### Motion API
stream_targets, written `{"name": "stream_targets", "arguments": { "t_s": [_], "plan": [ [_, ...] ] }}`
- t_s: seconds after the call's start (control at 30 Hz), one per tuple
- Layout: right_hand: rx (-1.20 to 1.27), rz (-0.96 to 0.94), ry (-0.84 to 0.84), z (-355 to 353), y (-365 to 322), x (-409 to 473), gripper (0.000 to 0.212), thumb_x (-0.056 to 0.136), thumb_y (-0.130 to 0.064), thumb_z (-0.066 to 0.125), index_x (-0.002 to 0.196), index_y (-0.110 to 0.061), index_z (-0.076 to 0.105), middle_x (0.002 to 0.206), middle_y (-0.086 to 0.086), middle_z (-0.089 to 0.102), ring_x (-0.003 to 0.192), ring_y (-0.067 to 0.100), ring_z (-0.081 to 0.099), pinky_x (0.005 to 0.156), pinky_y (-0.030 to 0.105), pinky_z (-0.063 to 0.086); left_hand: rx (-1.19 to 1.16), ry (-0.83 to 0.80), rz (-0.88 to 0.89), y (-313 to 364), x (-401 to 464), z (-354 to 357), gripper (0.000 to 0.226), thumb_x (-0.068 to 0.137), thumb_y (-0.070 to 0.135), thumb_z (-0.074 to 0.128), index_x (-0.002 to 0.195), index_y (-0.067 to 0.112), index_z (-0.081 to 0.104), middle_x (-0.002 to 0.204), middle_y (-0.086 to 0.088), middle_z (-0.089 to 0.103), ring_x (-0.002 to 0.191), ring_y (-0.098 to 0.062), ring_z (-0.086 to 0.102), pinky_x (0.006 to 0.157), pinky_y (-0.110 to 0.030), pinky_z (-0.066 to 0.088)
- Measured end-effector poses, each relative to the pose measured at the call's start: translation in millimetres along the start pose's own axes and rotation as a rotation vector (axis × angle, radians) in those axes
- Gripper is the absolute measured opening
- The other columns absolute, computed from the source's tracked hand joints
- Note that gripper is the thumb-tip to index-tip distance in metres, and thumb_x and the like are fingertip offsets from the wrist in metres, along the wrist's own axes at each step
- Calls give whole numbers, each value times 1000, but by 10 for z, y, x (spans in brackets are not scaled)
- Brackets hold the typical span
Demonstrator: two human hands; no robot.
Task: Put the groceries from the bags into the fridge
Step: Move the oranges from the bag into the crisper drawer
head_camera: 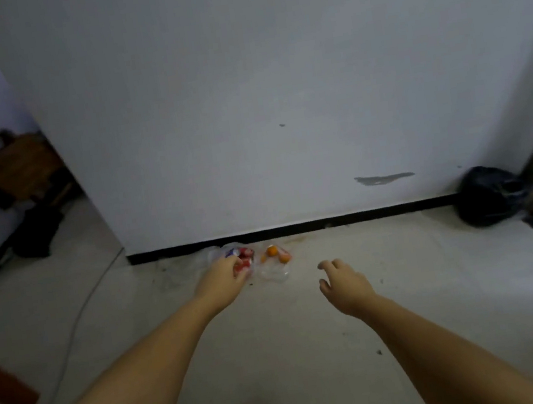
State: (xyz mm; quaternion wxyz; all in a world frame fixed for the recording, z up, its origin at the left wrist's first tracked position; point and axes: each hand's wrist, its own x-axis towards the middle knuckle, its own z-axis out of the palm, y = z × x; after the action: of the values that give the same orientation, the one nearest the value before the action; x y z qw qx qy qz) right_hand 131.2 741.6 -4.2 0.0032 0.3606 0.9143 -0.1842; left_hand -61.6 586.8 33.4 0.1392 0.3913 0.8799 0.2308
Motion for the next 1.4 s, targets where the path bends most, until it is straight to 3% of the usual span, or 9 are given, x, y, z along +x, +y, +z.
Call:
{"name": "stream_targets", "arguments": {
  "t_s": [0.37,0.67,0.9,1.03,1.2,1.4],
  "plan": [
    [-67,-21,-172,80,-45,2139,40,98,-30,38,137,-18,39,137,9,44,120,28,49,100,41,42,-50,-86,-154,-420,1503,110,22,94,26,49,106,10,60,104,-12,62,95,-30,60,74,-32,45],
    [-41,-60,-315,199,-57,3537,42,97,-30,42,137,-17,40,133,12,47,117,30,52,99,44,45,-105,-186,-240,-550,2819,383,24,92,17,48,111,10,60,110,-9,65,101,-27,59,75,-27,40],
    [-26,-2,-431,547,43,4474,41,98,-29,42,137,-18,41,136,10,46,119,28,52,100,41,45,-188,-303,-242,-938,3900,777,19,95,21,50,110,12,59,95,-6,62,81,-16,55,72,-27,42],
    [-8,86,-481,893,84,5202,40,98,-26,42,137,-15,41,135,12,47,119,28,52,100,39,45,-206,-380,-254,-1296,4644,1050,18,95,20,51,109,11,58,91,-2,59,78,-14,54,70,-26,43],
    [62,138,-604,1562,93,5951,40,98,-26,42,136,-13,42,134,12,48,119,28,52,100,37,44,-194,-519,-297,-1686,5447,1550,23,94,18,48,115,12,57,106,-7,61,85,-17,53,74,-29,43],
    [71,135,-675,2784,593,6916,39,98,-24,41,136,-13,44,133,10,50,118,26,52,99,35,44,-196,-608,-360,-2114,6296,2912,23,92,17,45,106,10,61,103,-8,64,96,-26,62,84,-37,51]
  ]
}}
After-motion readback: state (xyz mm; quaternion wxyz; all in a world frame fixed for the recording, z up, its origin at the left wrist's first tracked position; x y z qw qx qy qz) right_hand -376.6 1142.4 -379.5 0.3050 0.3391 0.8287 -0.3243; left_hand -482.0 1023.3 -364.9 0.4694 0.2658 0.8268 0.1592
